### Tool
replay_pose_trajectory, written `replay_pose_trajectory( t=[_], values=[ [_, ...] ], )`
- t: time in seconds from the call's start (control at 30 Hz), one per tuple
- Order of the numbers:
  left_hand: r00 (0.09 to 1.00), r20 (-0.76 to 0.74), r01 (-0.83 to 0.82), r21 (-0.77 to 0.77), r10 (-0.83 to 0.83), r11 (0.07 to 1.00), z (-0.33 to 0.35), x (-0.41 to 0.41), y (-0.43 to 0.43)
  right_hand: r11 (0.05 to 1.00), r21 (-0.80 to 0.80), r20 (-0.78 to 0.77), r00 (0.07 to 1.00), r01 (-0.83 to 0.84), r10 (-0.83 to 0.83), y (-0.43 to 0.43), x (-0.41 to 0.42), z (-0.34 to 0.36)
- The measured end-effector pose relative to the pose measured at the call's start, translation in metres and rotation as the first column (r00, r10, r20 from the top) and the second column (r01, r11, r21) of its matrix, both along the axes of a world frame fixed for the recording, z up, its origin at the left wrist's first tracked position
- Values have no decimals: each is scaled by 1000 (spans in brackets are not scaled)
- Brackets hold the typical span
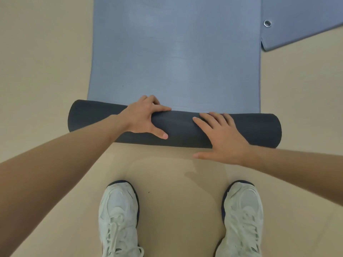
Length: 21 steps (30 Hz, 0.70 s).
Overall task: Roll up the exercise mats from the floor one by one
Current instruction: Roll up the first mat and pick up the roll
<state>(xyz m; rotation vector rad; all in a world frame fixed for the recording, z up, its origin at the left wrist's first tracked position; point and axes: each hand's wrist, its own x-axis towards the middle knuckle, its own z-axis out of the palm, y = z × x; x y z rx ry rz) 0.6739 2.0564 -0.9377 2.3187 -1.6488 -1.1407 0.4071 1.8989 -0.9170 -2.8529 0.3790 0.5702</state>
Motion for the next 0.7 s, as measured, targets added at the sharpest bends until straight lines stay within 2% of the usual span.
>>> replay_pose_trajectory(
  t=[0.1, 0.17, 0.27, 0.33, 0.37, 0.43, 0.5, 0.6, 0.7],
  values=[
    [1000, 17, 16, 75, -18, 997, 3, 2, -7, 990, -139, 82, 997, 18, -6, 10, -1, -21],
    [994, 104, 38, 53, -43, 998, 3, -4, -3, 985, -172, 135, 991, 21, 2, 11, -3, -29],
    [948, 317, 104, -188, -40, 977, 7, -20, 19, 978, -203, 249, 968, 41, 11, 7, -2, -38],
    [926, 378, 126, -363, 22, 923, 9, -33, 39, 981, -193, 314, 949, 31, 32, 1, 0, -39],
    [910, 414, 150, -397, 31, 905, 9, -37, 47, 985, -170, 325, 945, 23, 34, -5, 3, -36],
    [862, 506, 197, -399, 36, 895, 7, -42, 57, 997, -77, 256, 967, 20, 0, -21, 16, -22],
    [824, 561, 197, -408, 75, 891, 6, -42, 57, 997, 51, 104, 993, 55, -60, -39, 34, -2],
    [791, 606, 168, -350, 86, 922, 7, -32, 42, 959, 245, -30, 990, 142, -139, -63, 59, 16],
    [794, 603, 155, -316, 72, 936, 9, -14, 20, 911, 347, -105, 974, 225, -200, -78, 75, 21]
  ],
)
